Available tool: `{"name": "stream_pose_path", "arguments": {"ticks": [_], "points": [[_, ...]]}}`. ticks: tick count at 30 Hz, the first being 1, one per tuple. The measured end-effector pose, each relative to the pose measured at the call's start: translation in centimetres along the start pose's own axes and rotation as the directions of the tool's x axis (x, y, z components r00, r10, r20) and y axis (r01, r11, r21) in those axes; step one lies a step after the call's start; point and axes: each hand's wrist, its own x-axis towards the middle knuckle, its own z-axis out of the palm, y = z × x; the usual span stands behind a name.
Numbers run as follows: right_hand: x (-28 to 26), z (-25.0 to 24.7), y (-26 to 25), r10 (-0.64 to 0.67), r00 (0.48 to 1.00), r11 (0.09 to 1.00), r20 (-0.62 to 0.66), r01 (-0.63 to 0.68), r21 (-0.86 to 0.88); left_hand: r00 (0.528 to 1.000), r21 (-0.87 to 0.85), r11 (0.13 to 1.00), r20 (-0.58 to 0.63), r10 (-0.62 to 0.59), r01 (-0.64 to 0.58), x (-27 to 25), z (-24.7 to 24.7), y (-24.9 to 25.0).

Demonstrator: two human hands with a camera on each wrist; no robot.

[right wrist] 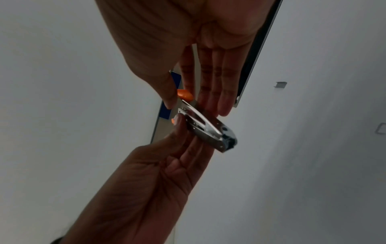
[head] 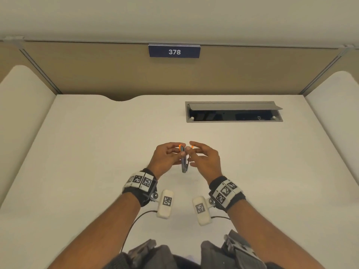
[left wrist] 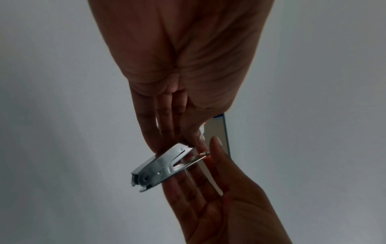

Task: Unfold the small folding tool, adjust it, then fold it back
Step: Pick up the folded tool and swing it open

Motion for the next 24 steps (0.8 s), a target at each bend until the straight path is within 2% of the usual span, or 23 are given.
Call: {"name": "stream_pose_path", "arguments": {"ticks": [11, 24], "points": [[-2.1, -0.3, -1.3, -0.063, 0.997, 0.998, -0.05, 0.062, -0.025, 0.994, 0.108, 0.989, -0.045, 0.103, -0.098, -2.4, 0.1, 0.7], [-3.1, 0.5, -1.9, -0.049, 0.985, 0.995, -0.165, 0.034, -0.098, 0.96, 0.284, 0.937, -0.13, 0.247, -0.203, -3.4, 0.9, 0.8]]}}
